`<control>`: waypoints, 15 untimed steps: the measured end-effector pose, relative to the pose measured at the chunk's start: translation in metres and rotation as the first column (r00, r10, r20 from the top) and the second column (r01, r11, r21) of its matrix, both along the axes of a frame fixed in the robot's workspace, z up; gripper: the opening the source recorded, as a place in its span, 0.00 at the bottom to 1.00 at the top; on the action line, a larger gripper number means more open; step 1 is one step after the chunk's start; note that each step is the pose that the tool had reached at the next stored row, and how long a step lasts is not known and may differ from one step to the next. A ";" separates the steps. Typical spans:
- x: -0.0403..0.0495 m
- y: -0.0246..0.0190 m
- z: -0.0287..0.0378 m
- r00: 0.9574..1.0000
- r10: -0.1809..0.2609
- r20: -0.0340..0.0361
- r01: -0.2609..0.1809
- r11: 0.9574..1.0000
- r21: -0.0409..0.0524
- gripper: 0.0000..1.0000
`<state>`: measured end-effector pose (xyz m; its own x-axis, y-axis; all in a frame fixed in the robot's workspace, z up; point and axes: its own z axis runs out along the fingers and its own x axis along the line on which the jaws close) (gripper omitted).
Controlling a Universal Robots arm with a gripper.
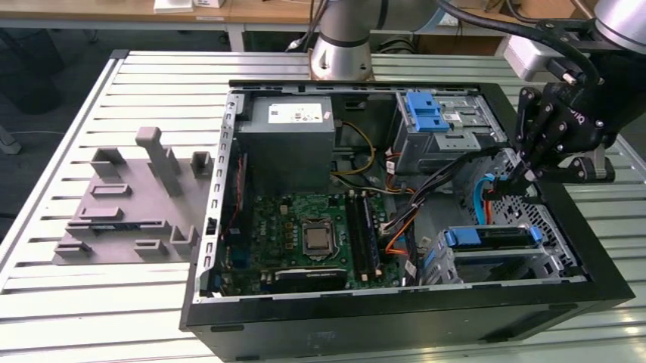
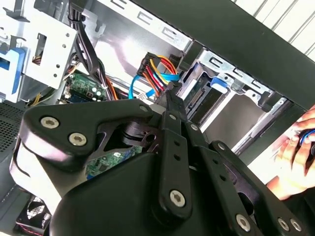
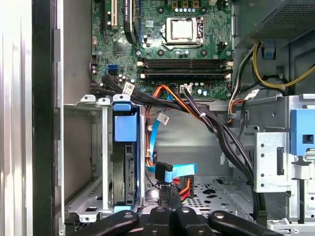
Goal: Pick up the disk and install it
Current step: 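Insert the first disk wire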
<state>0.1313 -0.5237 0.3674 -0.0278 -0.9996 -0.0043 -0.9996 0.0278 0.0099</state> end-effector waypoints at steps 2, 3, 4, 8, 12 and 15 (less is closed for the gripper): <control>0.0000 0.0005 0.0000 1.000 -0.001 0.000 0.001 1.000 -0.002 0.11; 0.0000 0.0005 0.0000 1.000 -0.001 0.000 0.001 1.000 -0.002 0.11; 0.0000 0.0005 0.0000 1.000 -0.001 0.000 0.001 1.000 -0.002 0.11; -0.0002 0.0021 0.0000 1.000 -0.001 0.000 0.001 1.000 -0.005 0.24; -0.0003 0.0054 -0.0008 1.000 -0.001 0.000 0.001 1.000 -0.011 0.24; -0.0003 0.0078 -0.0034 1.000 -0.001 0.000 0.001 1.000 -0.013 0.24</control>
<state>0.1309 -0.5159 0.3641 -0.0287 -0.9996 0.0083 -0.9995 0.0288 0.0094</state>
